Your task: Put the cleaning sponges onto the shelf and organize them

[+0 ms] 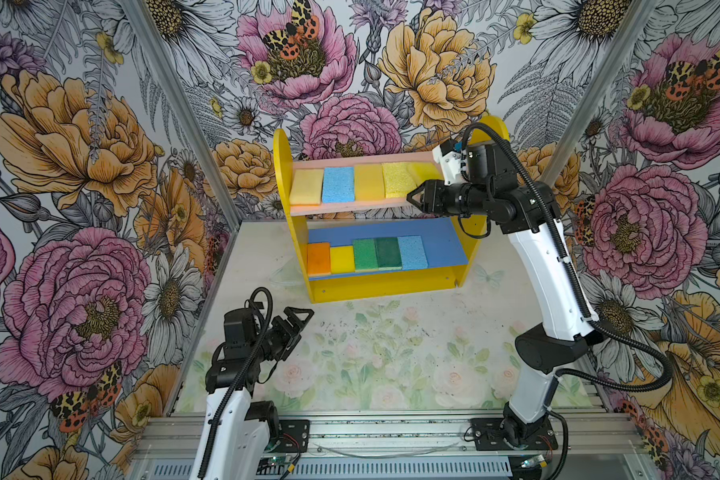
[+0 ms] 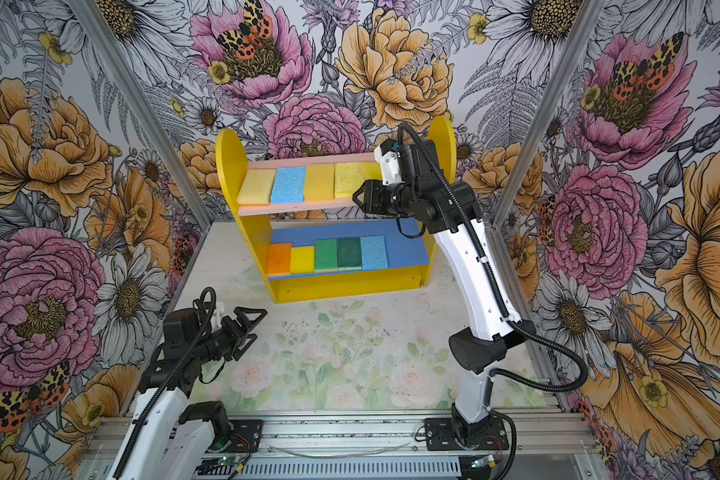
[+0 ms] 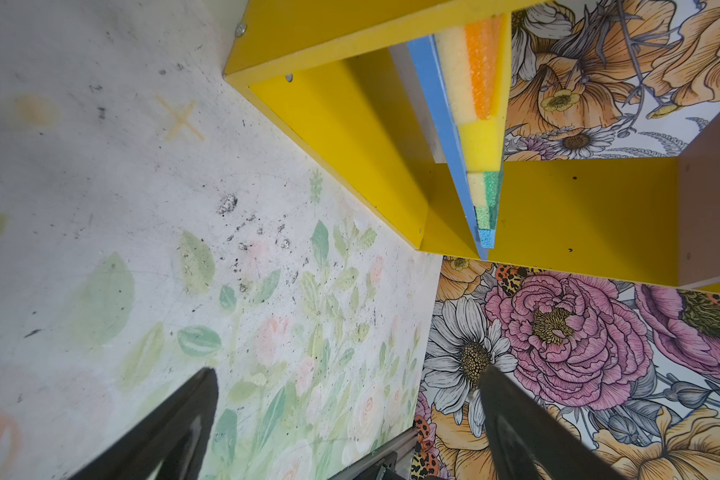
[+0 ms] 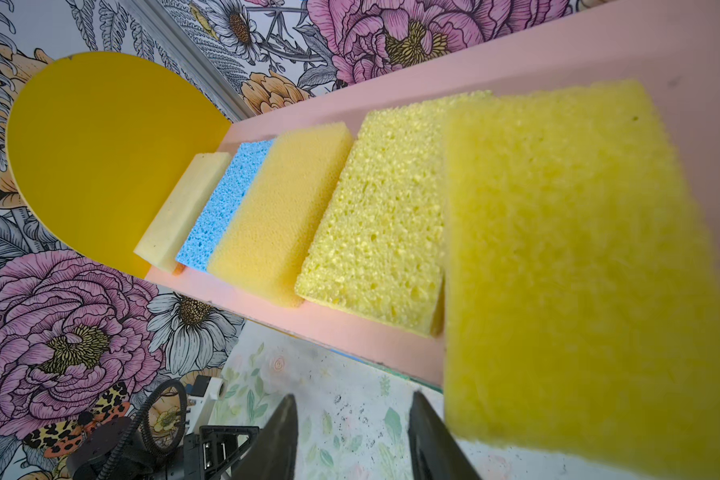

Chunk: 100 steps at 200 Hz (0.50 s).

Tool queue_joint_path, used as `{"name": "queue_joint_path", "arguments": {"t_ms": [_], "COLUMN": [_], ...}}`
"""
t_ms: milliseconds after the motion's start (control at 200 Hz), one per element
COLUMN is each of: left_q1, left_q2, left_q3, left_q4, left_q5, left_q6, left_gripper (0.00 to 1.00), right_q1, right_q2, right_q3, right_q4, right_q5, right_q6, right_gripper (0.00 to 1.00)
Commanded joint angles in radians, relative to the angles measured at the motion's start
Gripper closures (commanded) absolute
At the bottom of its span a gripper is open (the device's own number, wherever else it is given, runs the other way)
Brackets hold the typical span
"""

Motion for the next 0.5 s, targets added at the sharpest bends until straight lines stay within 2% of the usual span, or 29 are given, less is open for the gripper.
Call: {"name": "queue_joint_path", "arguments": {"t_ms": [0,335,495], "left_q1": [0.013,0.018,0.018], "left_q2": [0.002,0.005,0.004], "left_q3": [0.003,0.003,0.002], "left_q4": [0.034,0.036,0.036], "left_q5": [0.017,0.017,0.017], "left_q6": [0.014,0.014,0.015], "left_gripper": [0.01,0.01,0.01], "right_q1": [-0.016,-0.004,-0.004], "right_q2": [0.033,0.017,0.023], "right_q3": [0.062,0.046,0.087], "right_q4": [0.017,0.019,0.022], "right_q5": [-0.025,-0.042,-0.046], "right_q6": [0.003,0.014,0.023], "right_gripper": [0.55,0.55,0.55]}}
